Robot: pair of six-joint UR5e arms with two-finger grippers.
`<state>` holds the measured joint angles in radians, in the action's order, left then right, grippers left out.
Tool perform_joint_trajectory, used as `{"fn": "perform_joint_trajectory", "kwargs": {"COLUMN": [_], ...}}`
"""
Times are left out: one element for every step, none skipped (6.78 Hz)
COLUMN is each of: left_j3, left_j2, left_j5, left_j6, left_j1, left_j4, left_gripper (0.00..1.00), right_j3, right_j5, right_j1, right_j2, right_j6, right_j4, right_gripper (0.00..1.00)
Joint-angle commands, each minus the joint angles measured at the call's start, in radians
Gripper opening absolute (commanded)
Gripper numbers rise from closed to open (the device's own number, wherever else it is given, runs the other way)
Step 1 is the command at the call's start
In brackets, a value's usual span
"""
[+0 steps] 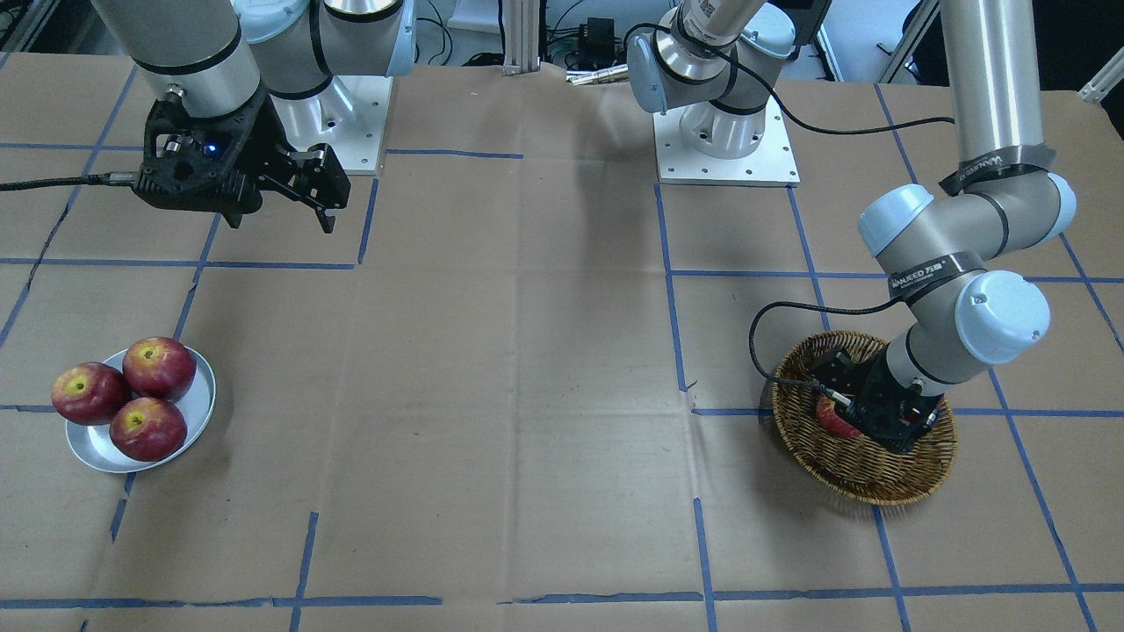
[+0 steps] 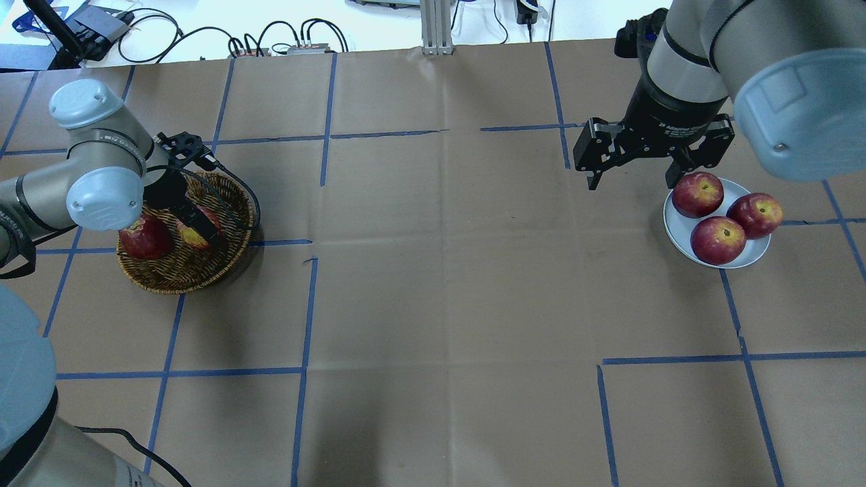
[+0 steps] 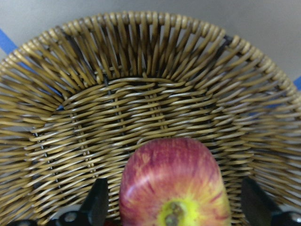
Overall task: Transfer apple from basket to plate
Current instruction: 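Lower the left gripper into the basket and grasp the yellow-red apple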
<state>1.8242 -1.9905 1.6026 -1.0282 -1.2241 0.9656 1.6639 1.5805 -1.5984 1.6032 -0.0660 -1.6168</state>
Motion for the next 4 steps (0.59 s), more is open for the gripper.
{"fn": "perform_joint_trajectory", "kwargs": {"left_j3": [0.007,0.006,0.007,0.012], "left_j2": [-0.004,-0.004,-0.008,-0.01], "left_j5": [-0.004,-0.001,0.0,0.0], "left_j6": [-0.001,0.003,0.005,0.005], "left_j1": [0.0,0.0,0.0,0.0], "left_j4": [-0.011,-0.011,-0.013,-0.014], "left_gripper": [0.83,0.82,0.82,0.82], "right_j3": [-0.001,-0.001,-0.001,0.0], "right_j5": [-0.002,-0.004,-0.004,-0.005], "right_j1": [0.0,0.0,0.0,0.0], "right_j2": [0.001,0.001,0.003,0.003], "right_j6": [0.0,0.0,0.0,-0.002], "right_j4": [0.0,0.0,0.0,0.0], "right_gripper": [1.0,1.0,1.0,1.0]}}
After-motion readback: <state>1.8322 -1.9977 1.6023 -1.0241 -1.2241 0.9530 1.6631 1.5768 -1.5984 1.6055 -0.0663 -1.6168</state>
